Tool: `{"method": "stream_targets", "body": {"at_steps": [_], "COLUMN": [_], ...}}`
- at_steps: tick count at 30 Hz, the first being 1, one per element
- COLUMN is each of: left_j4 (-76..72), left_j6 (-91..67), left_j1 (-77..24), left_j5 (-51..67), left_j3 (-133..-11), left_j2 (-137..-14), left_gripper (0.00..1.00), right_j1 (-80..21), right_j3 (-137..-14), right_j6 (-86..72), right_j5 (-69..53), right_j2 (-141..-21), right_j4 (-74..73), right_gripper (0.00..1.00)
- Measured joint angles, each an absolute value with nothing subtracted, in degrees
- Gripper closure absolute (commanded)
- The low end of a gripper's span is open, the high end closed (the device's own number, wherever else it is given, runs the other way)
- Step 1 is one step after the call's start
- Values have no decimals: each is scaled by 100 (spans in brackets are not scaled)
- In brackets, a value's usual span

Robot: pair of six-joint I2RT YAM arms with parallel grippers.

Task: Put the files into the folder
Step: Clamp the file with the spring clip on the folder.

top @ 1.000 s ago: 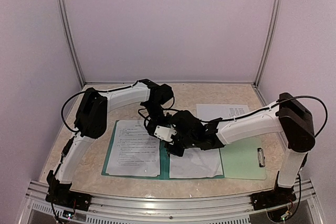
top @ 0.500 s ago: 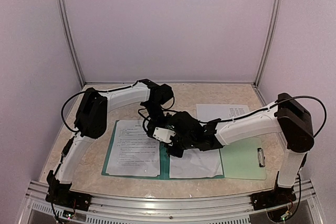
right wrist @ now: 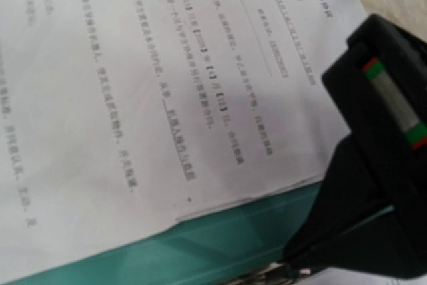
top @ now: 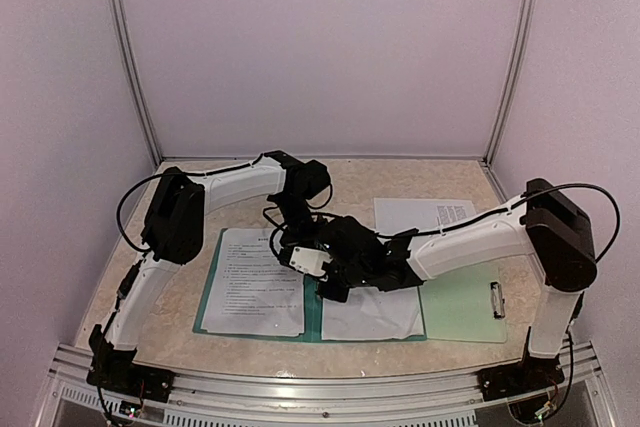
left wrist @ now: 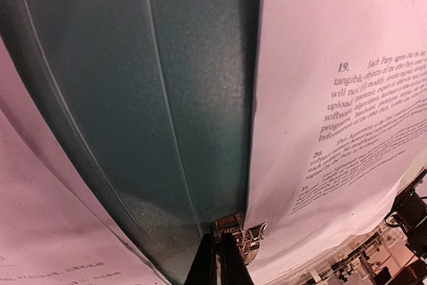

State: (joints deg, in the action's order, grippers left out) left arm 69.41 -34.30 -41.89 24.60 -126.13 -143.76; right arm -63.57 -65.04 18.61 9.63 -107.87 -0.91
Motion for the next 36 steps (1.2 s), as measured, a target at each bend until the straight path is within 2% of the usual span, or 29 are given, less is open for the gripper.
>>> {"method": "stream_targets", "body": {"at_steps": [36], "left_j4": [6954], "left_j6": [-3352], "left_j1": [-4193], "left_j5": [2585], "left_j3": [-12571], "left_j2": [-14385], "left_gripper": [100], "right_j1": [-6659], "right_j3": [-5492], "right_j6": [1879], "right_j5": [1297], "right_j2": [-10580], "right_j4": [939], "right_gripper": [100]}}
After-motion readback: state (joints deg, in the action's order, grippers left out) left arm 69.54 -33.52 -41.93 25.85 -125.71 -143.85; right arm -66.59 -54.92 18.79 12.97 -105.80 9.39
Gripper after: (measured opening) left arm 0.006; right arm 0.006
